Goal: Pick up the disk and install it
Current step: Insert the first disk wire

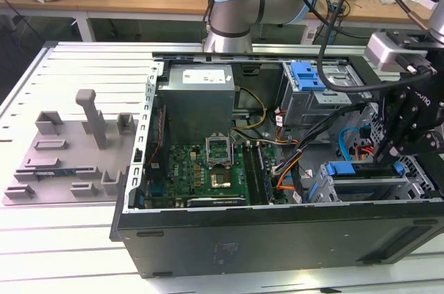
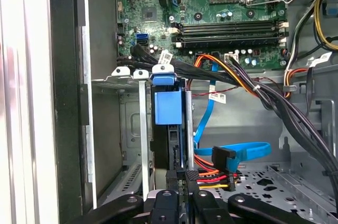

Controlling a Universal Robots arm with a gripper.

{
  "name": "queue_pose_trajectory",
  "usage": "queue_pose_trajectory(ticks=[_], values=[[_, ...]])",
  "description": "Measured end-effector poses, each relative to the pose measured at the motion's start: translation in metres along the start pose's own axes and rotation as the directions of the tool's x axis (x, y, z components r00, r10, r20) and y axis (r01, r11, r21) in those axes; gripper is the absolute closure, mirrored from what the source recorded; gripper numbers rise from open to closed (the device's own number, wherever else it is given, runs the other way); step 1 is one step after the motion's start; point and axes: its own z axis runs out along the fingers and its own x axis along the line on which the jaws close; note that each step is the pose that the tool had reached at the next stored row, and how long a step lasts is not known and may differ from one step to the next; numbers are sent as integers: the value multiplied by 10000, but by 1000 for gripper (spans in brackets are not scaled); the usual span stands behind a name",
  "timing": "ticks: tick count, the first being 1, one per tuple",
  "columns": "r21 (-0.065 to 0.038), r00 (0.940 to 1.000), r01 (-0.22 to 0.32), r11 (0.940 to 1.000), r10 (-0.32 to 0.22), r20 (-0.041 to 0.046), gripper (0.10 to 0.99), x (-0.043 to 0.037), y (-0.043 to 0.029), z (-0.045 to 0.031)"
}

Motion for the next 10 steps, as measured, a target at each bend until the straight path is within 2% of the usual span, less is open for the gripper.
queue_pose_trajectory(ticks=[10], values=[[0,10000,-1,10000,1,1,918,1,-1,43]])
